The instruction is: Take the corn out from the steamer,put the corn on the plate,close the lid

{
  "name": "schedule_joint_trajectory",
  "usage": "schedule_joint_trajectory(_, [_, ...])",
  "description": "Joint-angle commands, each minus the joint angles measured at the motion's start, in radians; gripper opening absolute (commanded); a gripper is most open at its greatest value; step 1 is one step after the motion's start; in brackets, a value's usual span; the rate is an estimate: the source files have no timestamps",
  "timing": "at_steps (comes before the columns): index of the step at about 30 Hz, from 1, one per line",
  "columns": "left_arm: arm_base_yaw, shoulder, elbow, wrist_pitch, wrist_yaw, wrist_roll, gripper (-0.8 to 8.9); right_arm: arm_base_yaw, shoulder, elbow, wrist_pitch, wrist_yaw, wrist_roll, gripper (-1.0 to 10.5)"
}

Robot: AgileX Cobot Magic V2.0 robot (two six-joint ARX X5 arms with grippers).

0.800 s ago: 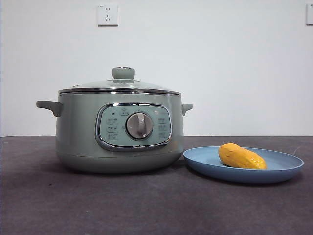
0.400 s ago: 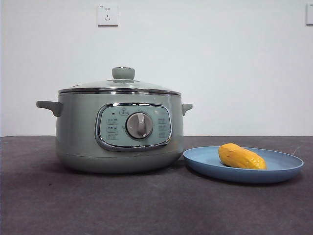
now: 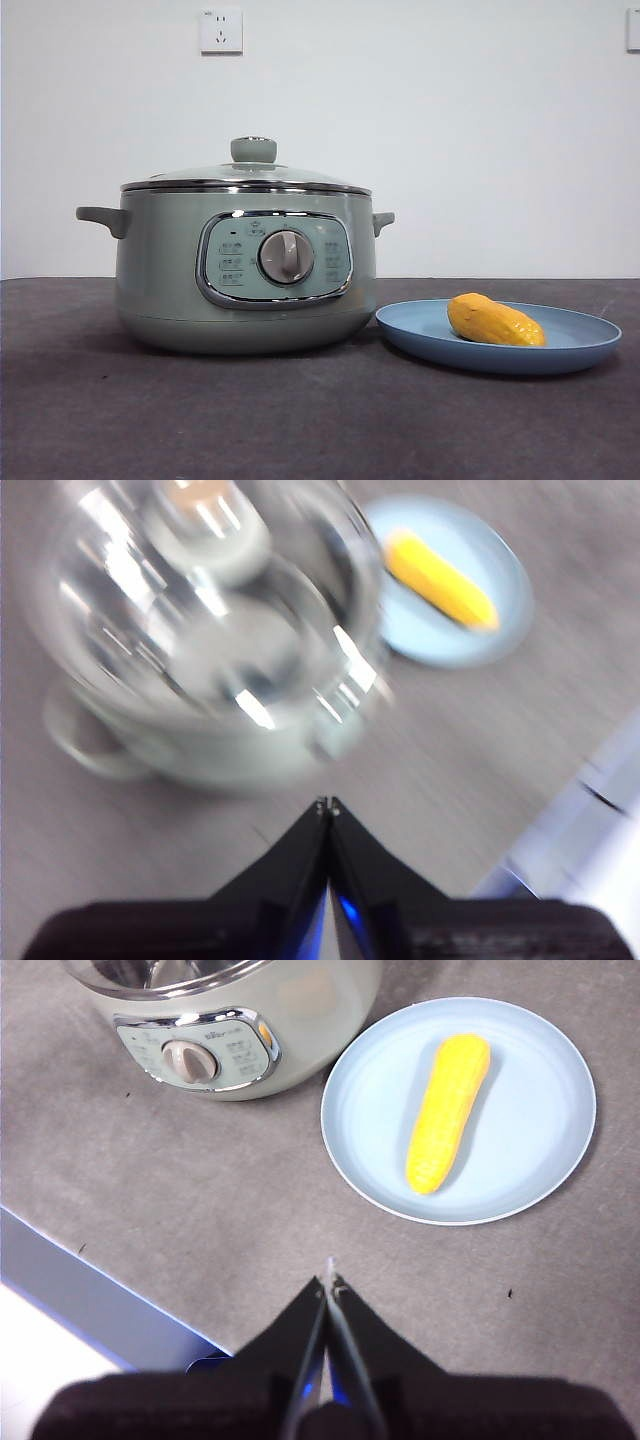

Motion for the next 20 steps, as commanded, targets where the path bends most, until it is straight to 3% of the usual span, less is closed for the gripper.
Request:
schedule_joint_trajectory(1, [0.089, -0.065, -0.026, 0.187, 0.018, 0.137, -0.04, 0.002, 0.0, -0.004, 0.001, 0.003, -0.001, 0.0])
schedule_joint_trajectory(5, [0.256, -0.194, -0.142, 0.441, 0.08, 0.139, -0.04, 0.002, 0.0, -0.004, 0.001, 0.003, -0.001, 0.0])
schedule_joint_trajectory(9, [0.374, -0.346, -0.33, 0.614, 0.059, 0.134, -0.04, 0.002, 0.0, -0.004, 0.001, 0.002, -0.001, 0.0])
schedule_joint_trajectory(14, [0.443, -0.518, -0.584, 0.719, 0.023, 0.13, -0.04, 0.002, 0.0, -0.004, 0.001, 0.003, -0.001, 0.0])
schedule_joint_trajectory(20, [0.472, -0.69, -0.843, 0.744, 0.019, 0.115, -0.04, 0.002, 0.0, -0.004, 0.001, 0.003, -0.001, 0.0])
